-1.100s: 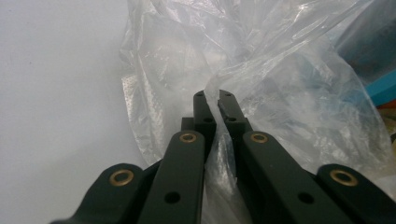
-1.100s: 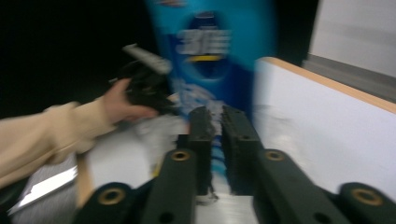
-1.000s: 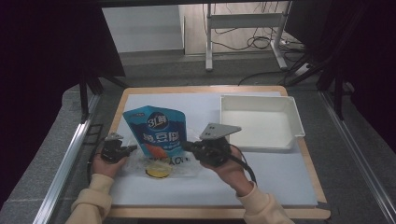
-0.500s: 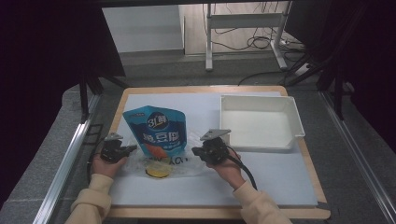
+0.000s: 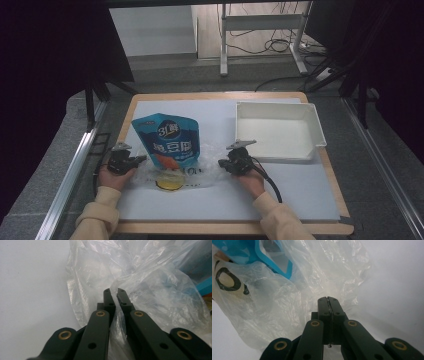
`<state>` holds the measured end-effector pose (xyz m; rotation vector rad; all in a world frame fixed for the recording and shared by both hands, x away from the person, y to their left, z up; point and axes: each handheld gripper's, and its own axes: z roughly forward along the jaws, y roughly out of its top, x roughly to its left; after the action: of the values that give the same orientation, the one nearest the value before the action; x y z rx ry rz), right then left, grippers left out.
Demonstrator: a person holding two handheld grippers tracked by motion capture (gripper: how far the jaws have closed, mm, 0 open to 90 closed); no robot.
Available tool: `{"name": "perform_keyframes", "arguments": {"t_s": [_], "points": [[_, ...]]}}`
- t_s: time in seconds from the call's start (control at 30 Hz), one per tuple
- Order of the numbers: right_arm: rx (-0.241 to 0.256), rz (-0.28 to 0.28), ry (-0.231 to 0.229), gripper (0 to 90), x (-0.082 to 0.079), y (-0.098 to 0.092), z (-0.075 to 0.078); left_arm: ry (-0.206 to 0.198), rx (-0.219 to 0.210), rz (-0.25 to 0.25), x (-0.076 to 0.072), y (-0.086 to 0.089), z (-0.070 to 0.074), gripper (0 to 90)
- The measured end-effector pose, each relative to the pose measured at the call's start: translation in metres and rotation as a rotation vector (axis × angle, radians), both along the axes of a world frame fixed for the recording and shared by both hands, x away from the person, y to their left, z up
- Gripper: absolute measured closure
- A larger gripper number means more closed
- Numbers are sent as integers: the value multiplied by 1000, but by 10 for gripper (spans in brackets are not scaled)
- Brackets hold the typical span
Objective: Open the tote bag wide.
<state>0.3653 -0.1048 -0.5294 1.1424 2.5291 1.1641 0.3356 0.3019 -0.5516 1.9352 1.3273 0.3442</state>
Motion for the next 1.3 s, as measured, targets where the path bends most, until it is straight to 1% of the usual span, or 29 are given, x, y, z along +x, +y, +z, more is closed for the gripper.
{"name": "perform_keyframes", "arguments": {"t_s": [0.03,0.1,0.13,0.17,0.2,0.23,0.27,0.3,0.33,0.37,0.4,0.43,0.5,0.63,0.73,0.83,0.87,0.9,0.93,0.97,1.0,1.03,1.07,1.1,1.17,1.2,1.23,1.3], "points": [[-7,5,-15,888,-1,0,3,0,0,0,0,0,0,894],[-3,12,-48,887,-3,1,13,0,1,0,0,0,0,894],[27,20,-82,887,-5,2,28,0,2,0,0,0,0,894],[27,20,-82,887,-5,2,28,0,2,0,0,0,0,894],[47,31,-96,888,-7,4,36,1,4,0,0,0,0,894],[62,46,-112,887,-10,6,44,1,5,0,0,0,0,894],[79,88,-135,887,-20,12,56,0,6,1,0,-1,0,893],[79,88,-135,887,-20,12,56,0,6,1,0,-1,0,894],[69,135,-144,887,-29,19,59,0,6,1,0,-1,0,893],[69,135,-144,887,-29,19,59,0,6,1,0,-1,0,893],[48,170,-115,888,-35,23,54,0,6,1,0,-1,0,893],[48,170,-115,888,-35,23,54,0,5,0,0,-1,0,893],[18,187,-94,888,-37,24,44,0,5,0,0,0,0,893],[-38,178,-34,888,-34,17,21,0,2,1,0,0,0,893],[-52,166,-10,888,-31,12,11,0,1,1,0,0,0,893],[-71,163,5,888,-30,8,1,0,2,2,0,0,0,893],[-70,164,4,888,-31,8,0,0,2,2,0,0,0,893],[-70,164,4,888,-31,8,0,-1,2,2,0,0,0,893],[-75,164,-8,888,-31,9,2,-1,2,2,0,0,0,893],[-70,164,-27,888,-32,11,7,0,2,2,0,0,0,893],[-47,176,-63,888,-34,15,20,-1,3,1,0,0,0,893],[-47,176,-63,888,-34,15,20,0,3,1,0,0,0,893],[-17,198,-108,888,-38,24,36,0,5,0,0,0,0,893],[-17,198,-108,888,-38,24,36,0,5,0,0,0,0,893],[10,222,-132,888,-40,36,47,0,5,1,0,-1,0,893],[21,250,-140,888,-42,51,51,0,6,1,0,-1,0,893],[21,250,-140,888,-42,51,51,0,6,1,0,-1,0,893],[13,282,-128,888,-45,68,46,0,5,1,0,-1,0,893]]}}
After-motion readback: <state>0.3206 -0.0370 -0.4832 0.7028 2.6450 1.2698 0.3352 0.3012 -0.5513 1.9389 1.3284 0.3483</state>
